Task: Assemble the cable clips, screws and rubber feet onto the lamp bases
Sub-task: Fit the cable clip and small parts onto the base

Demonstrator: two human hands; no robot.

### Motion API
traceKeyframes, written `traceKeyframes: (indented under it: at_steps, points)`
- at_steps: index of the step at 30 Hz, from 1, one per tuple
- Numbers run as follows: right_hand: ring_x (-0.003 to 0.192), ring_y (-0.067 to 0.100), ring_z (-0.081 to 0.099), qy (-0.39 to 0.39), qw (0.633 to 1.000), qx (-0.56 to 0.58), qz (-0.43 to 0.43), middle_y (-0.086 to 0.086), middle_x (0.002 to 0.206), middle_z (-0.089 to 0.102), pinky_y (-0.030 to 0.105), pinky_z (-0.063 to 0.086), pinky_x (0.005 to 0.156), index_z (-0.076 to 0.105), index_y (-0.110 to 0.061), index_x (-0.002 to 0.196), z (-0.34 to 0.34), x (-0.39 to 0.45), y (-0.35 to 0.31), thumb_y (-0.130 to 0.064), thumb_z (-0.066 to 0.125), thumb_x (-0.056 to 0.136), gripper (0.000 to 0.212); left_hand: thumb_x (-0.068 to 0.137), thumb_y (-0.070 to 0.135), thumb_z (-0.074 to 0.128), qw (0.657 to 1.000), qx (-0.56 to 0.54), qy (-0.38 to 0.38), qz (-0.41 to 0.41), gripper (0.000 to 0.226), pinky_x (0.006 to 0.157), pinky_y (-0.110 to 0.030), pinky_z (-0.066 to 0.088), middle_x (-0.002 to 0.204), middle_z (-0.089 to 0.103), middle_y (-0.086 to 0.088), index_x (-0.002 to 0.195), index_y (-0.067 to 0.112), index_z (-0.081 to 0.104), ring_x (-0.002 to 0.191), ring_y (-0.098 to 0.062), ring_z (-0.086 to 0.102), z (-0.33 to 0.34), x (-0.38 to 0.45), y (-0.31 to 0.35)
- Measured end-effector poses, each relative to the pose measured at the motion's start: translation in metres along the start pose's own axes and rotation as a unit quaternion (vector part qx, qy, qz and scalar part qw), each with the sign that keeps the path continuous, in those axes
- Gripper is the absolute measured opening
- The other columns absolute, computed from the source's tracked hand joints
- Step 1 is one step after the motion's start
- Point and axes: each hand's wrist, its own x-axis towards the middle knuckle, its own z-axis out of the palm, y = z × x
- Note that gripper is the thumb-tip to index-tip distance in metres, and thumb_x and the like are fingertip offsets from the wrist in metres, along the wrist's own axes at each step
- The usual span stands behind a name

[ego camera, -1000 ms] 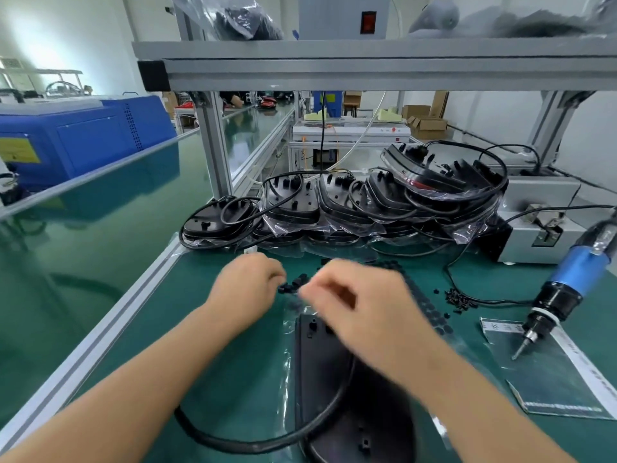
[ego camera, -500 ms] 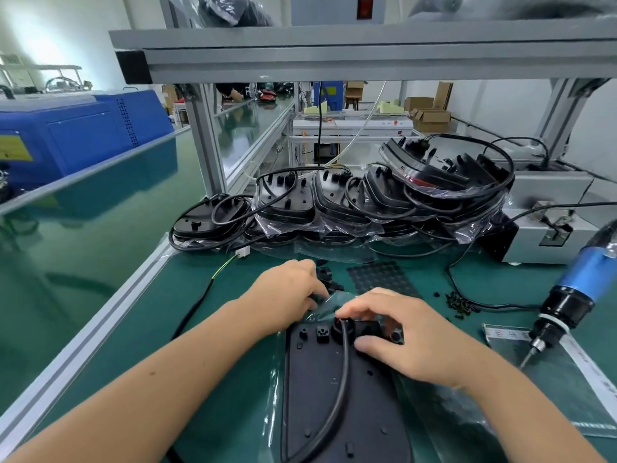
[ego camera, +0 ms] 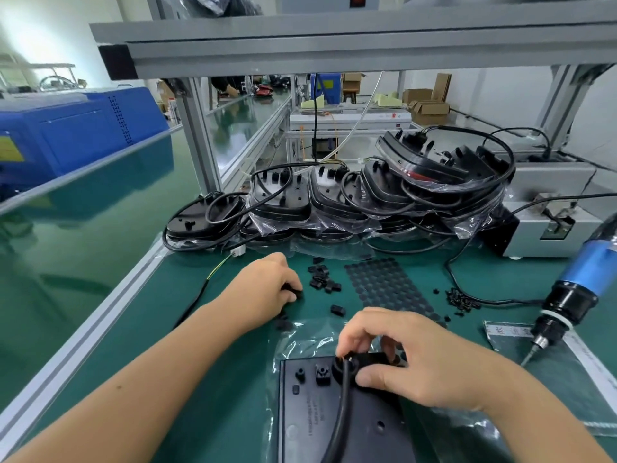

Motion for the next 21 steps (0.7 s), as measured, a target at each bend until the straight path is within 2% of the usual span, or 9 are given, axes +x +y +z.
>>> traceKeyframes:
  at_steps: [2,4,6,8,11,14,16,18,21]
  points:
    - [0.11,0.0,0.052,-0.007,1.0,0.011,-0.001,-0.022,0.11,0.056,0.011,0.037,0.089,0.062,-0.048,0.108,0.002,0.0,-0.001,-0.028,0.072,0.086,0.031,0.089,0.018,0.067,0.998,-0.041,0.035,-0.018,0.019,0.08,-0.014,0.041,0.101,0.062,0.004,0.107,0.022,0.074,0.086,-0.01,0.059,-0.003,-0.002,0.001]
    - [0.111,0.002,0.053,-0.014,1.0,0.023,-0.003,-0.019,0.109,0.058,0.015,0.037,0.093,0.066,-0.047,0.106,0.003,0.002,-0.003,-0.03,0.071,0.087,0.026,0.086,0.015,0.07,0.989,-0.129,0.05,-0.049,0.017,0.067,-0.004,0.04,0.083,0.066,0.011,0.1,0.022,0.076,0.071,0.003,0.058,-0.007,-0.007,0.002]
    - [0.109,0.004,0.055,-0.01,0.999,0.04,-0.003,-0.017,0.107,0.061,0.019,0.038,0.095,0.069,-0.045,0.103,0.003,0.003,-0.004,-0.029,0.072,0.087,0.023,0.083,0.011,0.073,0.968,-0.237,0.039,-0.072,0.016,0.062,-0.002,0.041,0.073,0.069,0.013,0.093,0.023,0.077,0.061,0.008,0.057,-0.011,-0.014,0.005]
    - [0.109,0.007,0.057,-0.003,0.998,0.057,-0.001,-0.012,0.107,0.064,0.025,0.04,0.098,0.072,-0.042,0.101,0.003,0.004,-0.004,-0.03,0.073,0.086,0.019,0.079,0.006,0.076,0.93,-0.358,0.012,-0.089,0.016,0.066,-0.01,0.047,0.073,0.073,0.005,0.084,0.021,0.078,0.064,0.001,0.061,-0.017,-0.023,0.007]
    - [0.107,0.008,0.059,0.012,0.998,0.066,-0.005,-0.011,0.105,0.067,0.028,0.041,0.097,0.072,-0.035,0.097,0.006,0.006,-0.004,-0.028,0.073,0.086,0.012,0.071,0.004,0.082,0.856,-0.499,-0.073,-0.109,0.013,0.073,-0.024,0.05,0.081,0.072,-0.009,0.079,0.014,0.077,0.068,-0.01,0.062,-0.026,-0.037,0.011]
    - [0.103,0.008,0.062,0.034,0.997,0.063,-0.02,-0.01,0.102,0.069,0.026,0.044,0.092,0.069,-0.029,0.092,0.012,0.008,-0.005,-0.024,0.071,0.088,0.007,0.07,0.005,0.081,0.814,-0.551,-0.152,-0.108,0.013,0.071,-0.024,0.051,0.088,0.073,-0.015,0.081,0.011,0.077,0.071,-0.016,0.06,-0.032,-0.051,0.014]
    - [0.099,0.009,0.063,0.058,0.996,0.06,-0.025,-0.006,0.099,0.07,0.027,0.045,0.089,0.067,-0.026,0.089,0.016,0.008,-0.006,-0.021,0.071,0.088,0.006,0.072,0.01,0.077,0.802,-0.555,-0.197,-0.101,0.014,0.065,-0.02,0.052,0.084,0.071,-0.014,0.086,0.008,0.077,0.067,-0.015,0.058,-0.038,-0.06,0.016]
    - [0.095,0.011,0.063,0.078,0.995,0.055,-0.026,-0.005,0.095,0.069,0.029,0.046,0.086,0.066,-0.024,0.087,0.02,0.008,-0.007,-0.019,0.07,0.088,0.006,0.075,0.015,0.077,0.807,-0.538,-0.227,-0.085,0.015,0.061,-0.018,0.051,0.082,0.071,-0.012,0.089,0.009,0.076,0.061,-0.011,0.058,-0.045,-0.067,0.018]
    - [0.089,0.011,0.063,0.1,0.994,0.047,-0.024,-0.005,0.09,0.069,0.028,0.047,0.081,0.064,-0.022,0.084,0.025,0.008,-0.008,-0.018,0.069,0.088,0.007,0.077,0.02,0.073,0.827,-0.51,-0.226,-0.073,0.008,0.058,-0.016,0.049,0.08,0.073,-0.011,0.083,0.015,0.075,0.058,-0.008,0.059,-0.054,-0.074,0.022]
